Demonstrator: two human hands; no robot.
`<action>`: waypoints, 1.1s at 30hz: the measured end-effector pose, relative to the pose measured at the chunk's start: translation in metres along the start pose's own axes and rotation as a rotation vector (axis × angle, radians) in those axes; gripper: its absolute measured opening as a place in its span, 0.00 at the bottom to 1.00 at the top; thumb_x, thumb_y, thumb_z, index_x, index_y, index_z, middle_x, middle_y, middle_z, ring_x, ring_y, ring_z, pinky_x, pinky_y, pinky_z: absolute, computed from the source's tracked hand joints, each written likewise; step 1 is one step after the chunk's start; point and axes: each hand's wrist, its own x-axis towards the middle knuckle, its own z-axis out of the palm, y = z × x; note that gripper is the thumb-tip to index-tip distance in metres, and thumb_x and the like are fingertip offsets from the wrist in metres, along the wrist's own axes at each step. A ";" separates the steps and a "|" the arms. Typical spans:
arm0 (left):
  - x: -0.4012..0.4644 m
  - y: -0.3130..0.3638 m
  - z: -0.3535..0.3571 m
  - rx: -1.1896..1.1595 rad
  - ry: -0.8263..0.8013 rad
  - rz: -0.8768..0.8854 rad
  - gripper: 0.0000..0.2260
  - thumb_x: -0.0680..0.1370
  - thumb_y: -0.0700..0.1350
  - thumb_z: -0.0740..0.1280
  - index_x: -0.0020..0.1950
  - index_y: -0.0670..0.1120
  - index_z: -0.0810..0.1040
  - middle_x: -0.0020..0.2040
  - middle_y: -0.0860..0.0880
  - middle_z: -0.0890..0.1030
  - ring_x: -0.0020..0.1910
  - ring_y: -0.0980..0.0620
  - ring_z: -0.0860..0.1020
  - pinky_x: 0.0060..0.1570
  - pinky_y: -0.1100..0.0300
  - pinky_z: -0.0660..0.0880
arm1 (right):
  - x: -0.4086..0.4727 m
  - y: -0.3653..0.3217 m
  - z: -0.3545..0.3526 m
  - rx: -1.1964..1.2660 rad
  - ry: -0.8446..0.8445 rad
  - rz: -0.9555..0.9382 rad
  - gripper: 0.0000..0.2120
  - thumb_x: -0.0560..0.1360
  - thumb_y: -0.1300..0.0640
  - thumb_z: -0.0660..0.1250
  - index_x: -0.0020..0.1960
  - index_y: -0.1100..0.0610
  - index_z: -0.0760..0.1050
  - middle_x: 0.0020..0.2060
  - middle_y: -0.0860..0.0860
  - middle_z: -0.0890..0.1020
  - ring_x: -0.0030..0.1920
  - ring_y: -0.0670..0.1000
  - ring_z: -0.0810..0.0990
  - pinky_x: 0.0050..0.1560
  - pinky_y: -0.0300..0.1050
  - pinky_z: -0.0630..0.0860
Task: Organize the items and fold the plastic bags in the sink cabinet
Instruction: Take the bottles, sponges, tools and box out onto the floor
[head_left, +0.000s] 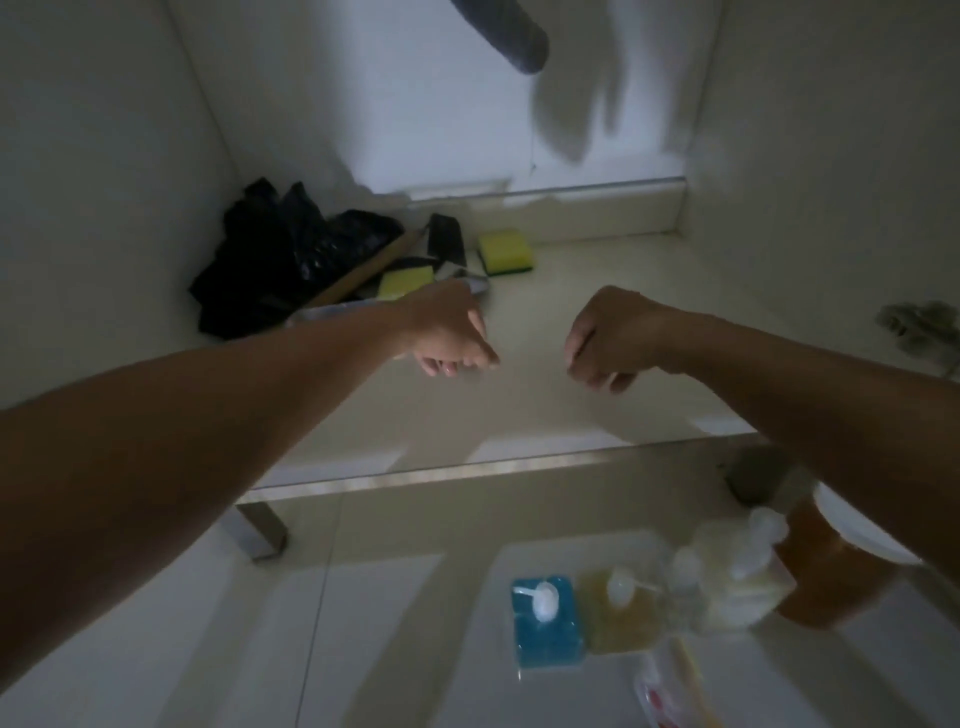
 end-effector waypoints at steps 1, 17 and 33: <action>0.006 -0.008 -0.007 -0.001 0.035 -0.011 0.07 0.72 0.47 0.74 0.45 0.44 0.83 0.40 0.41 0.84 0.39 0.48 0.83 0.39 0.57 0.82 | 0.011 -0.007 0.000 0.012 0.005 -0.014 0.10 0.70 0.66 0.75 0.51 0.65 0.81 0.40 0.62 0.85 0.39 0.56 0.86 0.39 0.48 0.84; 0.118 -0.115 -0.063 0.212 0.274 -0.104 0.13 0.71 0.43 0.73 0.54 0.40 0.82 0.52 0.44 0.81 0.52 0.45 0.80 0.53 0.53 0.77 | 0.176 -0.067 0.003 -0.261 0.257 -0.061 0.02 0.71 0.64 0.67 0.43 0.63 0.77 0.39 0.57 0.82 0.40 0.57 0.84 0.35 0.45 0.79; 0.196 -0.127 -0.050 0.024 0.199 -0.145 0.45 0.70 0.48 0.75 0.78 0.56 0.50 0.59 0.46 0.74 0.51 0.46 0.76 0.42 0.57 0.75 | 0.299 -0.024 -0.001 -0.459 0.306 -0.058 0.22 0.75 0.49 0.59 0.63 0.60 0.73 0.62 0.62 0.72 0.59 0.65 0.74 0.60 0.53 0.75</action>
